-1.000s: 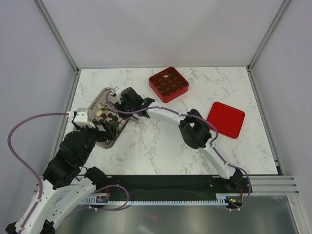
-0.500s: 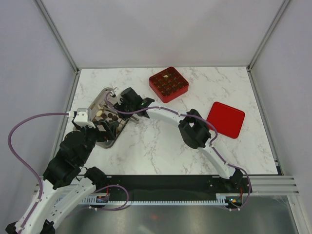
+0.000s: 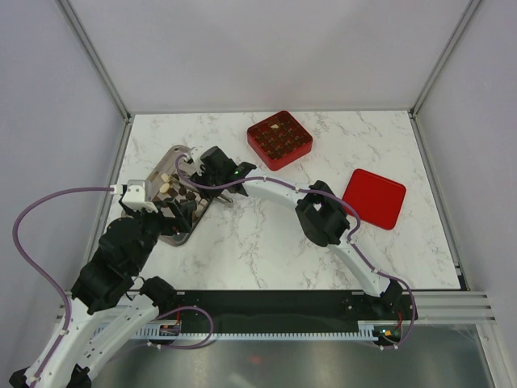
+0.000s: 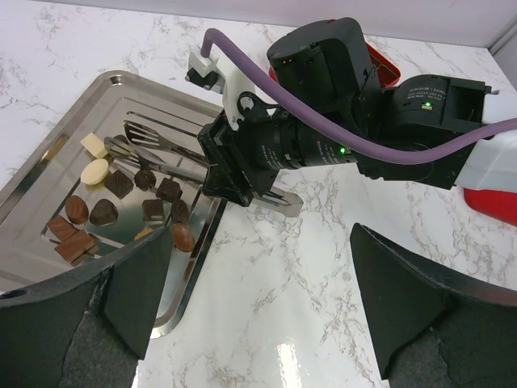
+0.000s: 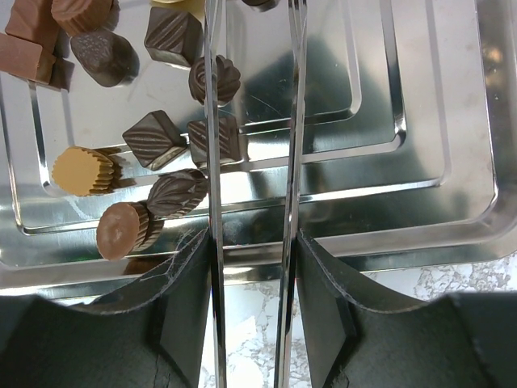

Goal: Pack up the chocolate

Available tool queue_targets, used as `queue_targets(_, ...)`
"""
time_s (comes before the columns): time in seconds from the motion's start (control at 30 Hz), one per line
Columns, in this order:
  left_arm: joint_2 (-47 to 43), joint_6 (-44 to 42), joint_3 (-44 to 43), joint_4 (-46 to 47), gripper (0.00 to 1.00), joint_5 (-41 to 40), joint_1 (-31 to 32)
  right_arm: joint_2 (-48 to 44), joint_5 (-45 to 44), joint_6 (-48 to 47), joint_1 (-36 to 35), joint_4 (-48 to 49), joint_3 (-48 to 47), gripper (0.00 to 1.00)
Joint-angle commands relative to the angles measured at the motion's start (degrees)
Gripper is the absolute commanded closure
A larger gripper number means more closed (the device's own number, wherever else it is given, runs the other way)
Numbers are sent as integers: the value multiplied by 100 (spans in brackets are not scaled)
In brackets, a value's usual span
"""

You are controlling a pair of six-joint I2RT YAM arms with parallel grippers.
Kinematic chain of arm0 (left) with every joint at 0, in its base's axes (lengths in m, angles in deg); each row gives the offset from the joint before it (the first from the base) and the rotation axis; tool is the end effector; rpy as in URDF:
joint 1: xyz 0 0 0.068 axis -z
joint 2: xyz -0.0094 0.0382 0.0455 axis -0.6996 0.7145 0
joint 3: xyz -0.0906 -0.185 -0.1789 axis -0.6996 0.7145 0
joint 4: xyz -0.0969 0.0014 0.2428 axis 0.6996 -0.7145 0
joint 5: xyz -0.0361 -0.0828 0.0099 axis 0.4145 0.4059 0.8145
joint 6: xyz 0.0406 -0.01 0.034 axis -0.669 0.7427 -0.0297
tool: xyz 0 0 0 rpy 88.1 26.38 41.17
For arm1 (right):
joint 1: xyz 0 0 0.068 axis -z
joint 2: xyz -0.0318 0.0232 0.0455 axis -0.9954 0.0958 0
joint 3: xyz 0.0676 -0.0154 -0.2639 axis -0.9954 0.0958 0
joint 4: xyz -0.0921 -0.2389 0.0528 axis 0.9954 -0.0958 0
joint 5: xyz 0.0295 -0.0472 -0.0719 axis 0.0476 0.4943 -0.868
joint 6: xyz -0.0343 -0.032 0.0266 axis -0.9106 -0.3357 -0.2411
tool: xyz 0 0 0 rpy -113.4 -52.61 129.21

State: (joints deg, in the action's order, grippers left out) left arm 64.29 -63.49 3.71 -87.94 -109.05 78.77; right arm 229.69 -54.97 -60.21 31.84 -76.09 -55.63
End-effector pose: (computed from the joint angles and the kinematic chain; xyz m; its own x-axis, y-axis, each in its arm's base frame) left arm 0.0727 -0.0337 0.3440 -0.2220 -0.1856 -0.9572 0.1615 0.9612 -0.2238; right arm 0.3374 0.4483 0.1796 -0.4134 -0.5016 -0.7599 -0.8290 0.5525 0.0863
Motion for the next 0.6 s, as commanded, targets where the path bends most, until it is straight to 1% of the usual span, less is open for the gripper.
queue_targets(0.0,-27,-192,30,290,0,-96,-9,14,-35,-97,-33,69,-283,49)
queue_targets(0.33,-27,-174,30,290,0,-105,-9,181,-141,-88,-42,61,-573,51)
queue_targets(0.57,-36,-174,30,281,0,-114,-9,226,-158,-88,-25,61,-591,52)
